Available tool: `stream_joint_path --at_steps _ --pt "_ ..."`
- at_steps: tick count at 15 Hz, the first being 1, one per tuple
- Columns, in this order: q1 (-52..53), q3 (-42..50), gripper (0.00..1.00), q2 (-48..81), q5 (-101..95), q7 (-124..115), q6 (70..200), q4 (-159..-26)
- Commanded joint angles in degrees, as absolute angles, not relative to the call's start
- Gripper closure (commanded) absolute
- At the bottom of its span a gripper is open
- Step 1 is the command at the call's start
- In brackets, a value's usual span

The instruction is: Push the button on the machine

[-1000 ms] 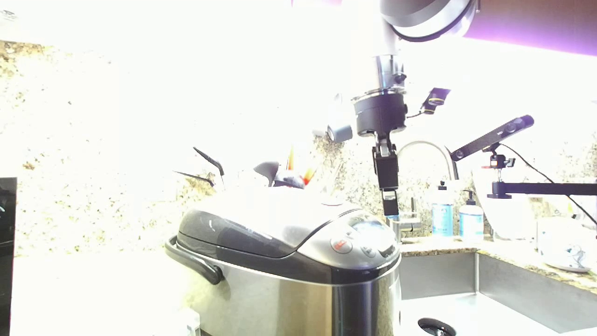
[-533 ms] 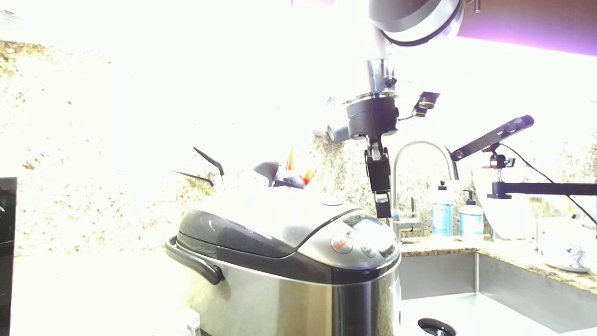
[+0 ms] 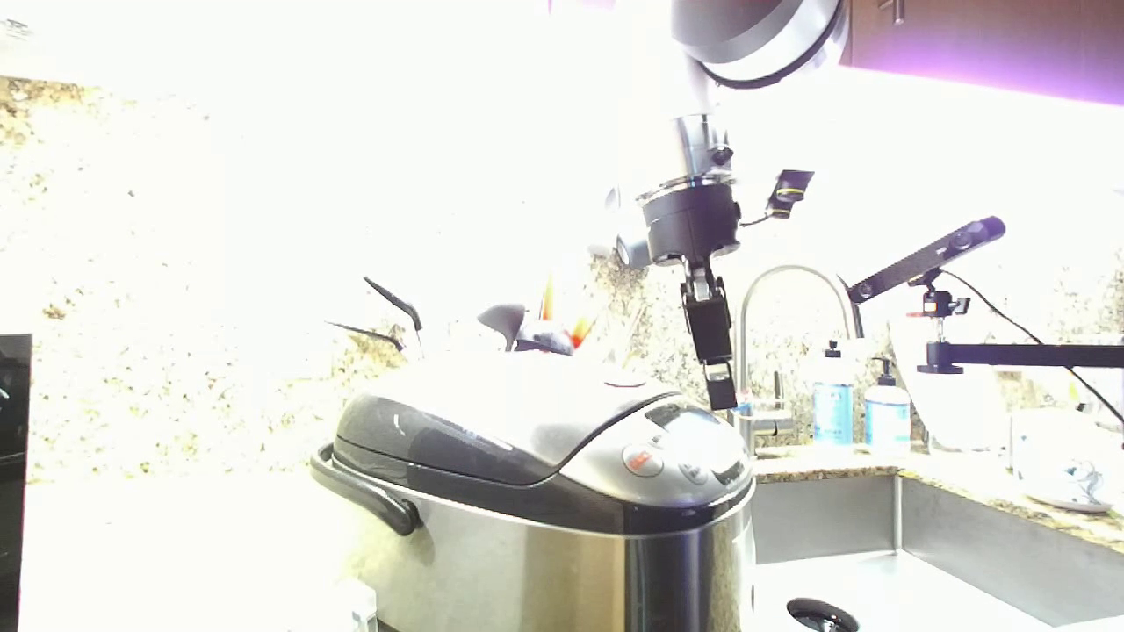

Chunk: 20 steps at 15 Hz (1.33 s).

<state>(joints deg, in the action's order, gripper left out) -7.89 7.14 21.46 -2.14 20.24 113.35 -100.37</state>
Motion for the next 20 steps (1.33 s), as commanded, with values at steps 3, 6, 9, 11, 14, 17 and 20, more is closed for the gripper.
stream_joint_path --at_steps 3,6,9,11,14,17,20 --pt "-8.5 6.3 1.00 24.4 -4.3 19.4 107.9 -95.4" --pt "-8.5 6.3 1.00 25.6 -5.2 19.3 106.4 -94.1" --pt "-8.5 6.1 1.00 25.5 -5.8 19.5 106.4 -94.0" --pt "-8.4 6.1 1.00 24.5 -6.1 19.7 106.9 -94.9" --pt "-7.8 5.9 1.00 22.2 -7.7 19.7 107.7 -96.8" --pt "-7.4 5.5 1.00 20.6 -9.2 19.8 107.8 -97.8" --pt "-7.0 5.2 1.00 19.4 -10.7 19.6 108.0 -98.4"
